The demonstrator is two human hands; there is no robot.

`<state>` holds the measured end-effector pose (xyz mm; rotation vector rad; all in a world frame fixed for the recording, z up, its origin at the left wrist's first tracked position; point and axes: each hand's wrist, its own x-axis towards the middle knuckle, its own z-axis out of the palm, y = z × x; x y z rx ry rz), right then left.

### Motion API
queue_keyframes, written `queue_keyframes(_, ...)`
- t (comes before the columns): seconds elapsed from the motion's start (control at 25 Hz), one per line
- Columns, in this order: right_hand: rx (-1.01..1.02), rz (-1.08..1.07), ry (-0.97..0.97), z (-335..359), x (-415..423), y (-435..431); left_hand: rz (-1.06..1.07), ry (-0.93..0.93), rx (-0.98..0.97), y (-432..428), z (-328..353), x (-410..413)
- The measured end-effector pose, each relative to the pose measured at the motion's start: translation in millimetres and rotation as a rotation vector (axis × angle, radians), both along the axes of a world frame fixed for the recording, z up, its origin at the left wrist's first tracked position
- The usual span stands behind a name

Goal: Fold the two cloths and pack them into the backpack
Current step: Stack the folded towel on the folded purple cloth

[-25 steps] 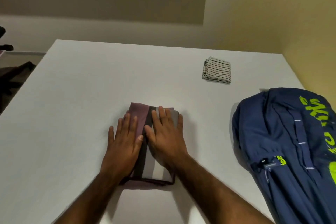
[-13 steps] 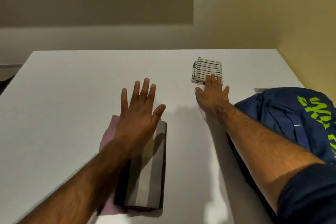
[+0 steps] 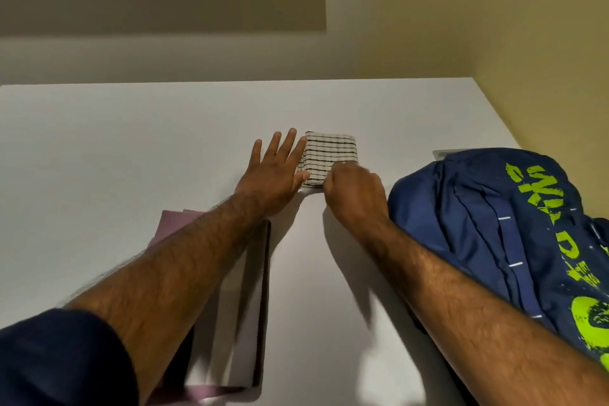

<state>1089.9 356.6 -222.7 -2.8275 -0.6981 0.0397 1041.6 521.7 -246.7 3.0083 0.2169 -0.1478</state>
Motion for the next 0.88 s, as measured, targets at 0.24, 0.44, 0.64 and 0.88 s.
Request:
queue_keyframes(0.24,0.222,-0.371,0.421,9.3,61.1,18.0,-0.085,0.058,0.011,-5.8,-9.8,-3.9)
queue_keyframes(0.44,0.614,-0.554,0.653,7.2,70.2,24.5,-0.103,0.046,-0.036,-10.6,0.2,-6.1)
queue_keyframes(0.64,0.561,-0.245,0.500,36.5,47.6,33.9,0.132,-0.259,-0.383,27.2,42.1,-12.9)
queue_keyframes(0.88,0.277,0.371,0.367,126.0,5.7,51.0,0.166,-0.066,-1.007,59.2,102.4,-57.3)
